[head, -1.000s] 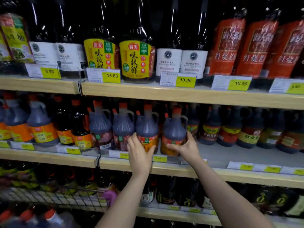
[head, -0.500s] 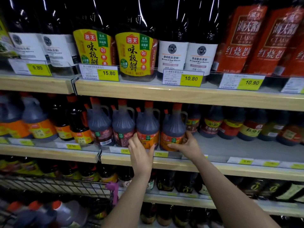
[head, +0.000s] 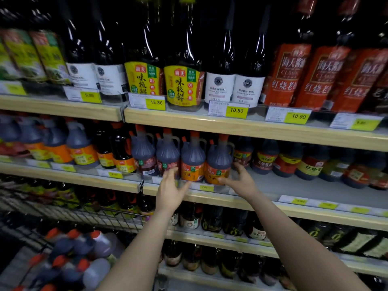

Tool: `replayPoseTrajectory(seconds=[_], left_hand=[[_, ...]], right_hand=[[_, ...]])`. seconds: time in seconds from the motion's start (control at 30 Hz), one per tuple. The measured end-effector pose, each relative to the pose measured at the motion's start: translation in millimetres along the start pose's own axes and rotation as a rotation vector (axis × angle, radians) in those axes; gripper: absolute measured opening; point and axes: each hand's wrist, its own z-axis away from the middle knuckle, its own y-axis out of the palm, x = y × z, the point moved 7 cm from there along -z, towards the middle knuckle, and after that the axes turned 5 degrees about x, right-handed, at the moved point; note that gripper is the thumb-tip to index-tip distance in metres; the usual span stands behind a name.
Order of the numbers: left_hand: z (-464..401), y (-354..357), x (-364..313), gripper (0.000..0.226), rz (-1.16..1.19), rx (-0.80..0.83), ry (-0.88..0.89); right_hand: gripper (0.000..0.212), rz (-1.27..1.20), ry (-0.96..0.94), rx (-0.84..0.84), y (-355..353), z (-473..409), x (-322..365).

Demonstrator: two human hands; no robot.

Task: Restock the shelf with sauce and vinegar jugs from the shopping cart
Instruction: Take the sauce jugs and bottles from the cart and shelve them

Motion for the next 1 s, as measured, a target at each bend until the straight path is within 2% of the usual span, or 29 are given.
replayPoseTrajectory(seconds=[0.1,0.2,0.37,0.67,0.73,0.83,1.0], left_hand=[[32.4,-48.8,-5.6,0.040,-0.041,0.013,-0.007],[73.7,-95.7,-2.6,0.031,-0.053,0.014,0.006],[137.1,-171.3,25.3,0.024,-0.067,-0.017,-0.014],[243.3,-308.7,144.8,0.035,-0.074,-0.031,-0.091],[256.6,-339.4,172.0,0.038,-0.097,-0.031,-0.101],[264.9,-381.0,209.6,0.029,-0.157,-0.002,-0.143],[254.9,-418.5,260.4,0.024,-0.155,0.027,-0.173]], right_hand=[[0.064,0.097,-0.057,0.065,11.1,38.0,35.6],[0.049,0.115,-0.121,0.169,36.8,77.2,71.3],[0.045,0.186,-0.236,0.340,93.5,136.3,115.3],[0.040,0.159,-0.189,0.493,253.5,223.1,136.1],[0.040,0.176,-0.167,0.498,287.8,233.9,136.4],[0.041,0.173,-0.155,0.514,336.7,246.2,147.6],[0.040,0.189,-0.103,0.564,400.2,247.3,159.9]])
